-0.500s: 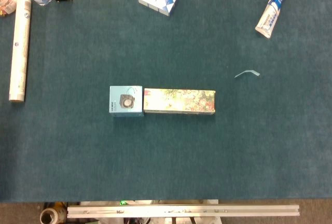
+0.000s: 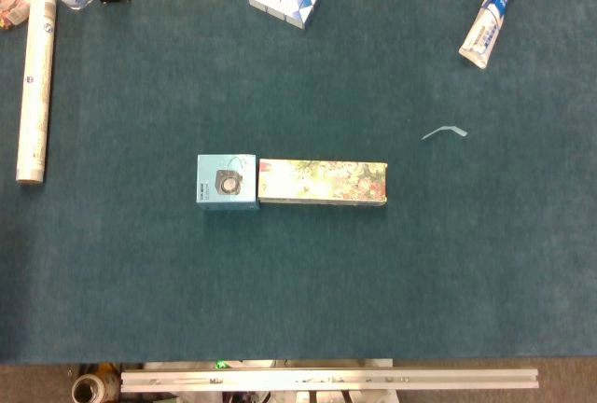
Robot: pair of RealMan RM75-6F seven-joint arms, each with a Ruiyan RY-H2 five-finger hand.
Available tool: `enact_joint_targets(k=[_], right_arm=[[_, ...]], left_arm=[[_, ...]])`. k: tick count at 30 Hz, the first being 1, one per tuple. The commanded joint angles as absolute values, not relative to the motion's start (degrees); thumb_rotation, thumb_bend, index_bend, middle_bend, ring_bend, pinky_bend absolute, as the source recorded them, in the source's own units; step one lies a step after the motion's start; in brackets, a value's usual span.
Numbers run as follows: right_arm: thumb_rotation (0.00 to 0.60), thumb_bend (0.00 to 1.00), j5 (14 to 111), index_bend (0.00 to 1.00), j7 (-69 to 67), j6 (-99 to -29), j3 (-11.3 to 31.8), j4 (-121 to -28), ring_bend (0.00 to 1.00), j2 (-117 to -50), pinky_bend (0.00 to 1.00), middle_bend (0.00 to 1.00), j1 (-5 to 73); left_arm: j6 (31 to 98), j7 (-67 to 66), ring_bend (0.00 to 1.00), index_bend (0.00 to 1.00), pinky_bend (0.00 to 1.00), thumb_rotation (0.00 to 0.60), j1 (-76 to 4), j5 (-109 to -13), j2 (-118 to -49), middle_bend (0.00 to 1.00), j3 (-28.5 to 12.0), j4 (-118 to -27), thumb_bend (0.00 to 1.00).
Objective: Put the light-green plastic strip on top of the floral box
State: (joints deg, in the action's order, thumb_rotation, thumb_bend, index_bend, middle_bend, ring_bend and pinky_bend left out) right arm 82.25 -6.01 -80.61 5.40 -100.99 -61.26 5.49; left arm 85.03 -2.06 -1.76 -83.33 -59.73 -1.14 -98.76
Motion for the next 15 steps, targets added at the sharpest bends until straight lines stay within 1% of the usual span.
enact_joint_targets(k=[1,7,9,10,11,12,13,15], right_arm=[[0.6,0.14,83.4,0.2,-6.7,-79.5,5.5,-101.7,0.25,-60.5,0.26,0.29,6.6],[0.6,0.16,86.2,0.2,-8.5,-76.6,6.6,-103.1,0.25,-59.3,0.26,0.31,10.2],[0.6,0.17,86.9,0.2,-8.5,-75.7,7.1,-103.2,0.27,-59.5,0.28,0.33,11.5],[0.6,0.17,87.1,0.2,-8.2,-74.9,7.3,-103.3,0.29,-59.6,0.33,0.34,12.3],[0.6,0.17,87.2,0.2,-7.9,-74.1,7.5,-103.4,0.32,-59.7,0.41,0.36,13.0],[0.6,0.17,87.2,0.2,-7.6,-73.4,7.7,-103.5,0.34,-59.8,0.46,0.37,13.7],[0.6,0.17,87.1,0.2,-7.0,-72.6,7.9,-103.5,0.4,-59.9,0.56,0.4,14.5],[0.6,0.17,86.6,0.23,-5.2,-70.7,8.5,-103.6,0.56,-60.4,0.75,0.5,16.3]], left_arm=[[85.2,-2.0,0.1,0.13,0.0,0.6,-1.7,-83.5,-59.7,0.13,-1.1,-98.8,0.2],[86.0,-1.5,0.1,0.13,0.0,0.6,-1.1,-83.7,-59.6,0.13,-0.9,-98.8,0.2],[86.2,-1.4,0.1,0.13,0.0,0.6,-0.8,-83.9,-59.7,0.13,-0.7,-98.7,0.2],[86.3,-1.3,0.1,0.13,0.0,0.6,-0.7,-84.0,-59.7,0.13,-0.6,-98.6,0.2],[86.3,-1.3,0.1,0.13,0.0,0.6,-0.7,-84.0,-59.6,0.13,-0.6,-98.6,0.2],[86.4,-1.2,0.1,0.13,0.0,0.6,-0.6,-84.0,-59.6,0.13,-0.5,-98.6,0.2],[86.5,-1.1,0.1,0.13,0.0,0.6,-0.5,-84.0,-59.6,0.13,-0.5,-98.5,0.2],[86.7,-0.9,0.1,0.13,0.0,0.6,-0.4,-84.1,-59.5,0.13,-0.5,-98.5,0.2]])
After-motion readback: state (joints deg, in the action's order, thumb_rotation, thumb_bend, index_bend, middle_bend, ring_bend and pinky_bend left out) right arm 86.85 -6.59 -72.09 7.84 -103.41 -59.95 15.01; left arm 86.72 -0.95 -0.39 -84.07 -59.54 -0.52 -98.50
